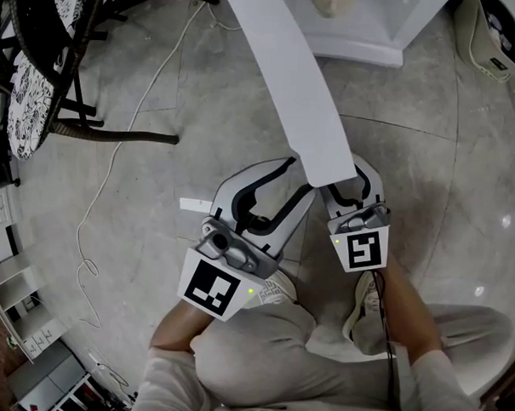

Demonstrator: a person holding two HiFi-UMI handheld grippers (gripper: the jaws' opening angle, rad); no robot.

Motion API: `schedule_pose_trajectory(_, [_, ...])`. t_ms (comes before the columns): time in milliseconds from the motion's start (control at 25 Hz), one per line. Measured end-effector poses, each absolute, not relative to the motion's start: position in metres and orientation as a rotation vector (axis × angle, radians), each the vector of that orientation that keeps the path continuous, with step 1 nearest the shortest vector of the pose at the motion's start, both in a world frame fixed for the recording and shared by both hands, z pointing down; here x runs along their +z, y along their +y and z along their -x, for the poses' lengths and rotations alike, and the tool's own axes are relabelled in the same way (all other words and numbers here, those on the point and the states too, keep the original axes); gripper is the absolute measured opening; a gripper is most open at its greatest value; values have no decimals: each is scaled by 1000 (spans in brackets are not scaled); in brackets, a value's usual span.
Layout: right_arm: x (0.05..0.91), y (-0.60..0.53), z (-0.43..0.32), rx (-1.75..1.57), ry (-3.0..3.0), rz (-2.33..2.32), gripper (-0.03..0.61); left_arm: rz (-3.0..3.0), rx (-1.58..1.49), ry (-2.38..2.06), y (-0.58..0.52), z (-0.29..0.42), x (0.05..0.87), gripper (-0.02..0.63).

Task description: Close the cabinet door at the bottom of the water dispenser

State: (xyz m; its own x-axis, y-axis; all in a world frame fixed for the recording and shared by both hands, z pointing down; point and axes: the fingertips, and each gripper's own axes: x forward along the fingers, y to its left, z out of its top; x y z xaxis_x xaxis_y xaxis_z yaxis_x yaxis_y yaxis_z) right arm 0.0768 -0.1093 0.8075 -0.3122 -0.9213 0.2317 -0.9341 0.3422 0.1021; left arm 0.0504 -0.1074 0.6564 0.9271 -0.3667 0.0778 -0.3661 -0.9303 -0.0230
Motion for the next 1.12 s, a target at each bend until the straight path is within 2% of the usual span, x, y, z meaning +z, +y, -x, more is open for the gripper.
schedule_pose_trajectory(160, [807,-110,-69,54,-2347,-1637,218,3076,-152,600,-110,-52,666,124])
schedule_pose_trajectory(360, [807,-108,-67,38,-2351,-1653,167,3082,-150,584,-109,-55,665,115])
schedule_pose_trajectory(520, [807,-108,-74,27,-2345,-1666,161,3072,-157,557,-106,-57,663,110])
schedule_pose_trajectory(1000, [802,-109,-134,45,-2239,-1921,155,3070,-159,510,-102,-66,663,104])
schedule_pose_trajectory(1040, [801,-111,-142,56,-2218,-1963,138,3070,-158,506,-102,-66,663,104])
schedule_pose_trajectory(1080, [802,-113,-151,71,-2192,-1999,84,3070,-156,503,-102,-67,663,104])
schedule_pose_trajectory(1120, [803,-114,-160,97,-2166,-2031,56,3071,-153,500,-101,-67,663,104])
